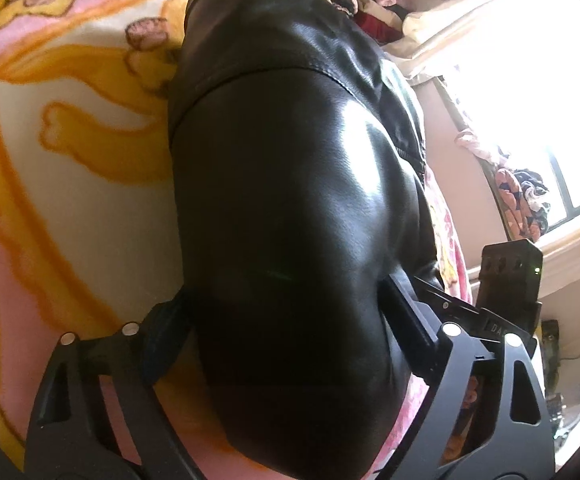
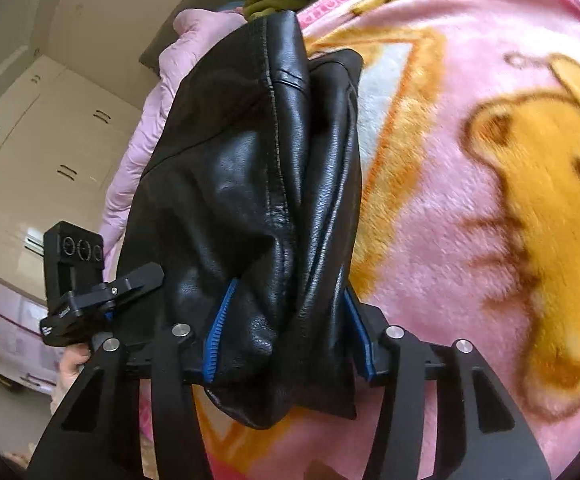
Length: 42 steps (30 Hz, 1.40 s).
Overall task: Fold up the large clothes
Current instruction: 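Press the folded jacket bundle flat between both tools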
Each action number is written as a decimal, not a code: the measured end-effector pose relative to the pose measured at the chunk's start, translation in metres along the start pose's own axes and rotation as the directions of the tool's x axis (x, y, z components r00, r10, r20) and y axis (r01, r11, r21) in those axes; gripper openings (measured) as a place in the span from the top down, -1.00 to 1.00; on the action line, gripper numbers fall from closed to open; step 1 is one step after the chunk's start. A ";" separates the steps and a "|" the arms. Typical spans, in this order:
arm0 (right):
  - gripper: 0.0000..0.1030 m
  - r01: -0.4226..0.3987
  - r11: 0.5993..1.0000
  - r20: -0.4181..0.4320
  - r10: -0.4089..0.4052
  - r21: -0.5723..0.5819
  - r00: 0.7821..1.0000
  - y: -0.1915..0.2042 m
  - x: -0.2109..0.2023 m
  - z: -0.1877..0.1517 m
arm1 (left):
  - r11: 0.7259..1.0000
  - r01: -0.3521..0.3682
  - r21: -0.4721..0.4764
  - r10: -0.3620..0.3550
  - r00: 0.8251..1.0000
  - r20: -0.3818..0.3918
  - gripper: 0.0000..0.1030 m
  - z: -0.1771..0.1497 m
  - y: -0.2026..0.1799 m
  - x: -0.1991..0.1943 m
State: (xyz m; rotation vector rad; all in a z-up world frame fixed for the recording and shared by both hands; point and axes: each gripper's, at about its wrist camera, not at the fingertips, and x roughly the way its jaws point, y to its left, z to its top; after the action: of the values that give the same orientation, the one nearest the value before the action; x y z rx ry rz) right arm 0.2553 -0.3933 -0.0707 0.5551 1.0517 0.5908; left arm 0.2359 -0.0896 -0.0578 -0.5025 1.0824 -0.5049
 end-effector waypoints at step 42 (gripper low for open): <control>-0.14 0.051 0.999 0.049 -0.050 -0.008 0.998 0.070 0.062 0.014 | 0.966 -0.253 0.061 0.243 0.960 0.137 -0.65 0.030 0.034 -0.062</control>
State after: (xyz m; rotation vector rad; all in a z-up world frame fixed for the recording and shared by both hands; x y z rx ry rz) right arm 0.2786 -0.3029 -0.0570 0.5307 1.0136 0.5348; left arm 0.2448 -0.0214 -0.0240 -0.3202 0.9817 -0.2881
